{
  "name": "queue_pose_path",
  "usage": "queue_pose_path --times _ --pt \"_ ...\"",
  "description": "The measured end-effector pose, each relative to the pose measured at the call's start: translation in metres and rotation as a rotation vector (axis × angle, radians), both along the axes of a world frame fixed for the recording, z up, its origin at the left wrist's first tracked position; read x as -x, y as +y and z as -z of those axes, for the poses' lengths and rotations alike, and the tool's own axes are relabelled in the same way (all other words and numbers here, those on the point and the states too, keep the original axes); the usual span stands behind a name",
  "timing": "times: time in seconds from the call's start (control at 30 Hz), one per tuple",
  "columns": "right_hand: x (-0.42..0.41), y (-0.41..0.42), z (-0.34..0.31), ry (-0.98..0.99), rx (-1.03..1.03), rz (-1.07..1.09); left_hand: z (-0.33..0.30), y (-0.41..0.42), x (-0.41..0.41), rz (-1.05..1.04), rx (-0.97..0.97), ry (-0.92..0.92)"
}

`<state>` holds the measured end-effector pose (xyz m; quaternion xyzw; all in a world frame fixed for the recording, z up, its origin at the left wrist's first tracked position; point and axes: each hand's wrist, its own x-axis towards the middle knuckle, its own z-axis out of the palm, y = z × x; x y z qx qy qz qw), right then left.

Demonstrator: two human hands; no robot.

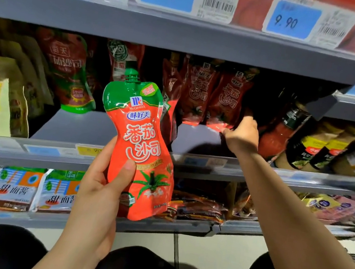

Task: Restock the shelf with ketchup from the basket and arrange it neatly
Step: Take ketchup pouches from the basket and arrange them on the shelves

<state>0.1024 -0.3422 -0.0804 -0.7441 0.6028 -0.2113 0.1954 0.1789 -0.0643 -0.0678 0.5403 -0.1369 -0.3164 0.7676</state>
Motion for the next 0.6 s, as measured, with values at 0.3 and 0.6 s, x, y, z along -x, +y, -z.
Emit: queue_pose_path --times 0.3,0.6 --pt "0.057 0.14 -0.058 -0.536 -0.601 -0.65 -0.009 -0.01 0.024 0.218 0.01 -0.165" --pt "0.077 0.121 -0.066 -0.724 -0.581 -0.353 -0.035 -0.043 -0.016 0.608 -0.274 -0.918"
